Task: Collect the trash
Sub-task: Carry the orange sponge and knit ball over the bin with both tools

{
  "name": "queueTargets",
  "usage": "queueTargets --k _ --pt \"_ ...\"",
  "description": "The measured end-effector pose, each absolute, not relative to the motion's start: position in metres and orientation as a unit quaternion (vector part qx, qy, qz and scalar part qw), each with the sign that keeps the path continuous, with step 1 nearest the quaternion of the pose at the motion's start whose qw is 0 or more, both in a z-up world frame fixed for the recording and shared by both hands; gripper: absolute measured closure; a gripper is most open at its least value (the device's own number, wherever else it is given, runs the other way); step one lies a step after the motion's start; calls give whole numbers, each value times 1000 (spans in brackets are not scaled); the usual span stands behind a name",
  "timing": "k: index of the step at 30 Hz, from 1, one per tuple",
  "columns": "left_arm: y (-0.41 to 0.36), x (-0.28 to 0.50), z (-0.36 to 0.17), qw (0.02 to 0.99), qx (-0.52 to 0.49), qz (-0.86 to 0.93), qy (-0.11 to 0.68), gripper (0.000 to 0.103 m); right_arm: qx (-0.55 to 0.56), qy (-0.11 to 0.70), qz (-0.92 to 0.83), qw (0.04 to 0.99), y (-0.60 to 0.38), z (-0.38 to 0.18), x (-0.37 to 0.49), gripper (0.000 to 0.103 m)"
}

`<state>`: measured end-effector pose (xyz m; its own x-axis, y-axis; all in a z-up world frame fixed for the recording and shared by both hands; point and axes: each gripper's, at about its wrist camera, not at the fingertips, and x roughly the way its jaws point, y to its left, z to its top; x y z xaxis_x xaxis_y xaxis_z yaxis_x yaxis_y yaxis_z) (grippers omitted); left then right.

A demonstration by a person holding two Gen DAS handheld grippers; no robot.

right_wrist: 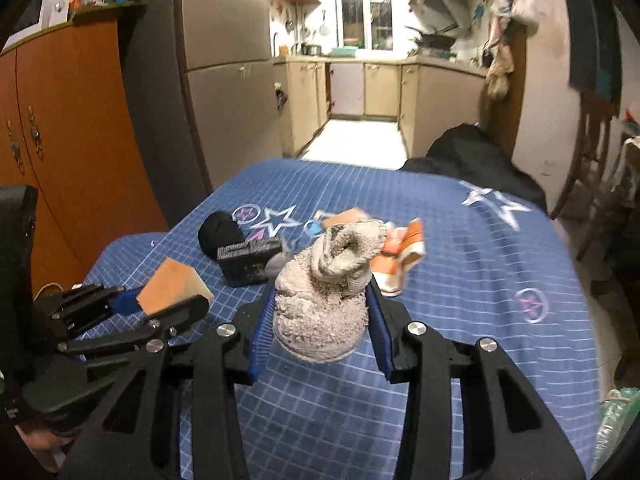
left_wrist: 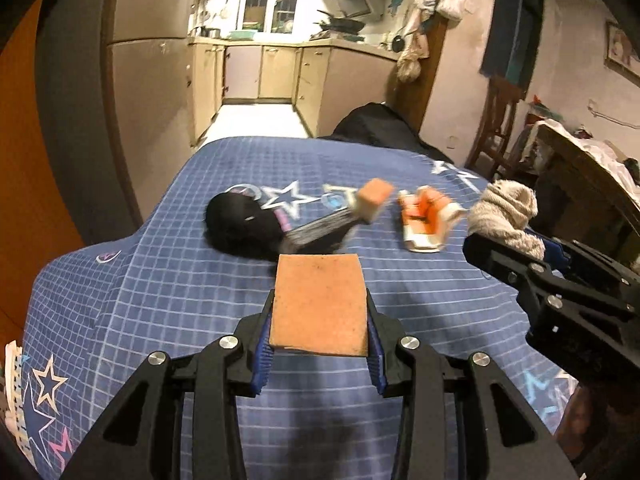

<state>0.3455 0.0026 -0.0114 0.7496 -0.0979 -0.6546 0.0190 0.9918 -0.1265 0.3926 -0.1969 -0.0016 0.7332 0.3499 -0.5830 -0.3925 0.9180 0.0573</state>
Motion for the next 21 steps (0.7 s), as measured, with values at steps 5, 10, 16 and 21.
queueTargets --k 5,10,16,21 --pt "-22 335 4 937 -45 -50 342 64 -28 292 187 937 -213 12 384 63" --pt "-41 331 22 941 -38 -67 331 64 -16 278 165 946 -246 24 365 63" --pt "-77 327 53 945 -33 -101 308 64 -1 267 122 956 -296 36 344 63" --pt "-120 320 75 947 -22 -134 291 64 6 261 88 961 -332 45 329 63"
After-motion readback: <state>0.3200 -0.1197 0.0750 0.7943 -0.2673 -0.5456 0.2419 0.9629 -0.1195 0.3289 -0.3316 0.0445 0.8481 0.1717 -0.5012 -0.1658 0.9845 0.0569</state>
